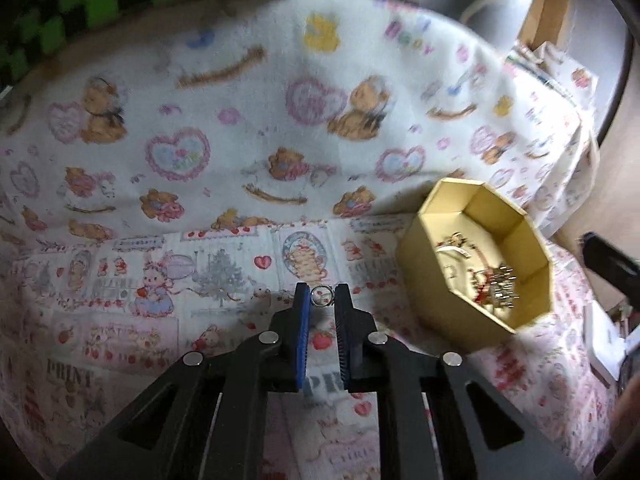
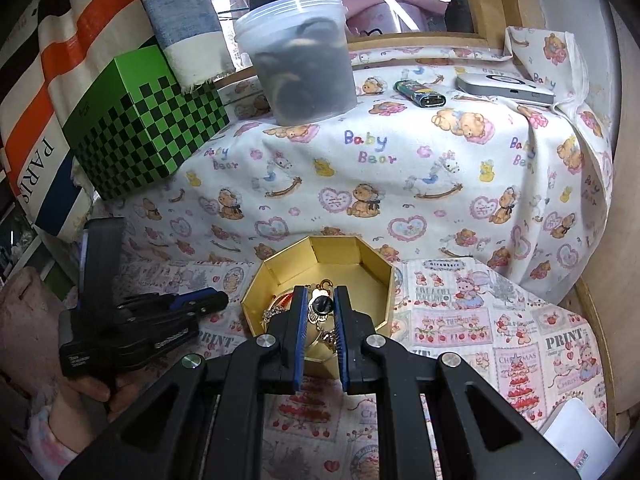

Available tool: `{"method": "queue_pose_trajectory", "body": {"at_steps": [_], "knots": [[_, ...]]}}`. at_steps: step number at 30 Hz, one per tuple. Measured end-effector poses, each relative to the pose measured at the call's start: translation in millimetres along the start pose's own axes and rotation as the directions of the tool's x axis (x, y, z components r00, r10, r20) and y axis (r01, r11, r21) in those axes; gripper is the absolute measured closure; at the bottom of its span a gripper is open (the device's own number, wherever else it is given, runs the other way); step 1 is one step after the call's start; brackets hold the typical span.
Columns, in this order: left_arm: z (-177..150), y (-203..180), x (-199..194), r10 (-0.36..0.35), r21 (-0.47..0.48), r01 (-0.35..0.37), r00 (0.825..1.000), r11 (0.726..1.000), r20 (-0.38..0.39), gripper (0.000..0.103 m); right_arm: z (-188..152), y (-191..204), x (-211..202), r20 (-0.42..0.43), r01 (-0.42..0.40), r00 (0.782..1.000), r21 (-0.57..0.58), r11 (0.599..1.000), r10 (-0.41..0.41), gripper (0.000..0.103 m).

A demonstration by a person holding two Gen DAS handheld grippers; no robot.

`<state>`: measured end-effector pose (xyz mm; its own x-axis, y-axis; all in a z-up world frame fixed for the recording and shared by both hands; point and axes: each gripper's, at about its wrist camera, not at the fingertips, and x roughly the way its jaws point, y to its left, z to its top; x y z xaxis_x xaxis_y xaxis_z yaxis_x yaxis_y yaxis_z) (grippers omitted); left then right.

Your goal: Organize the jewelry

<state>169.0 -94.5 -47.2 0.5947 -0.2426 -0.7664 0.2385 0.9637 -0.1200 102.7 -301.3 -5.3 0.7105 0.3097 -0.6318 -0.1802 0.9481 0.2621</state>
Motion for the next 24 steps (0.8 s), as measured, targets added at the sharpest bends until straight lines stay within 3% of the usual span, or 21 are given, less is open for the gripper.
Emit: {"method": "queue_pose_trajectory", "body": {"at_steps": [2, 4, 10, 14, 17, 24], "knots": [[-1.7, -1.8, -14.3, -0.036, 0.003, 0.036, 0.999, 0.999, 0.03, 0.092, -0.7, -2.2, 1.1, -0.002, 0.003, 1.0, 0.012, 1.0, -0.003, 0.089], [-2.4, -3.4, -28.6, -0.078, 0.008, 0.078, 0.995, 0.997, 0.065, 0.1, -0.7, -5.8, 2.2, -0.007, -0.01, 1.0, 0.03, 1.0, 0.01, 0.089], [-3.9, -16.2, -53.5, -0.193, 0.044, 0.189, 0.971, 0.981, 0.138, 0.101, -0.2, -19.4, 6.1, -0.021, -0.04, 0.999, 0.092, 0.995, 0.042, 0.089], [-6.4, -22.5, -51.3, -0.141, 0.066, 0.133, 0.98, 0.989, 0.137, 0.099, -0.3, -22.0, 8.4, -0.029, -0.033, 0.999, 0.103, 0.994, 0.037, 0.089], [-4.5, -25.6, -34.9, -0.092, 0.061, 0.086, 0.99, 0.994, 0.107, 0.076, -0.2, -20.0, 6.5, -0.026, -0.041, 0.999, 0.099, 0.994, 0.043, 0.089], [-9.0, -17.9, 0.4, -0.064, 0.061, 0.066, 0.997, 0.996, -0.032, 0.076, -0.2, -17.8, 5.1, -0.024, -0.032, 0.999, 0.089, 0.996, 0.034, 0.089]]}}
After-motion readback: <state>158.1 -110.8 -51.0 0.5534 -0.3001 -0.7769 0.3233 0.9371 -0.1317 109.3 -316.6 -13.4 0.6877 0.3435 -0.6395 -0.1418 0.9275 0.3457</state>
